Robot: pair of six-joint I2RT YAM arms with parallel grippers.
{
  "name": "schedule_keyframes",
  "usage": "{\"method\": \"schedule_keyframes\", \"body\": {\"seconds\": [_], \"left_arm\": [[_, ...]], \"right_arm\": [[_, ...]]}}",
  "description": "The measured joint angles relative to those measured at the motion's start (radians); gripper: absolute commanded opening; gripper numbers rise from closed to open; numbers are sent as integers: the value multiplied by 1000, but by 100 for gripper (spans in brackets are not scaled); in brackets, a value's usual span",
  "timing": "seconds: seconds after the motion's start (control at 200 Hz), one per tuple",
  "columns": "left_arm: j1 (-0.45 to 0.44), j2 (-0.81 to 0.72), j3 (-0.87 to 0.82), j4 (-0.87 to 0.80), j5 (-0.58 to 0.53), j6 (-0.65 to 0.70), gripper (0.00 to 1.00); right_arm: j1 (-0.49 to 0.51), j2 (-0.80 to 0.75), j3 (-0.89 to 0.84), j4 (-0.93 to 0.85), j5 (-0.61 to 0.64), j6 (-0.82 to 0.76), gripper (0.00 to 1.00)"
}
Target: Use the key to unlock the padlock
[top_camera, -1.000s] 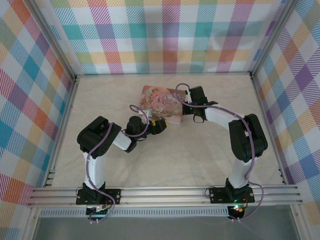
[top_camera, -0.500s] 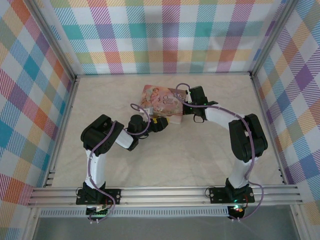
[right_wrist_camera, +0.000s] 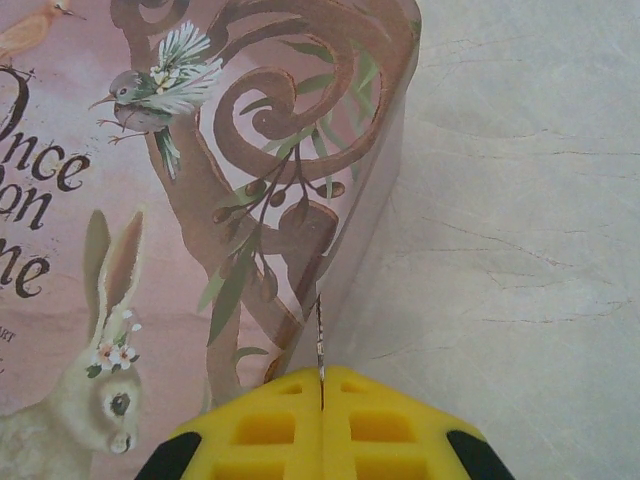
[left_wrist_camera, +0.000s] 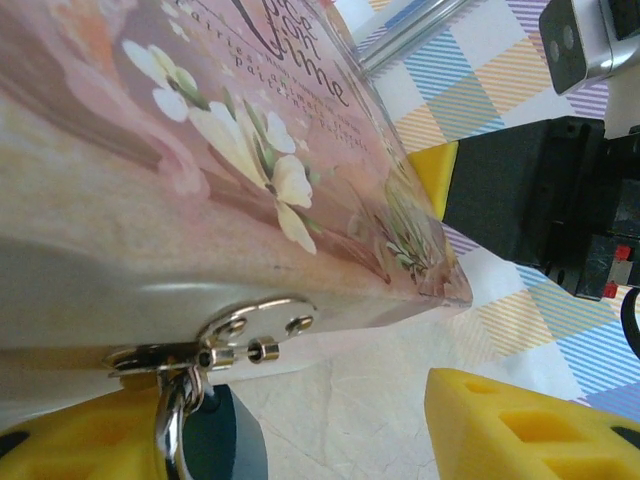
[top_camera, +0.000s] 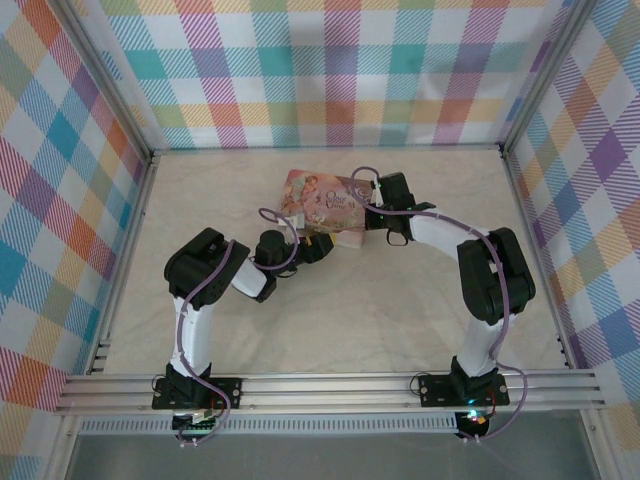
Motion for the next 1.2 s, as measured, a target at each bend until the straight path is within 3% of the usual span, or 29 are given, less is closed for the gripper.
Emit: {"method": "schedule_keyframes", "body": {"seconds": [0.045,0.105,0.31,0.91,1.2], "left_arm": [[0,0,3,-8,-1,-1,53],[0,2,8,-19,-3,-5,42],[10,17,18,-35,-3,-13,35],[63,-3,0,-105,34,0,36],[77,-21,-3,-140,55,3,25]], "right_arm": [[0,0,0,0,0,0,0],[0,0,0,0,0,0,0],[3,0,0,0,0,0,0],[11,3,0,-2,0,0,0],[11,3,0,-1,0,0,0]]}}
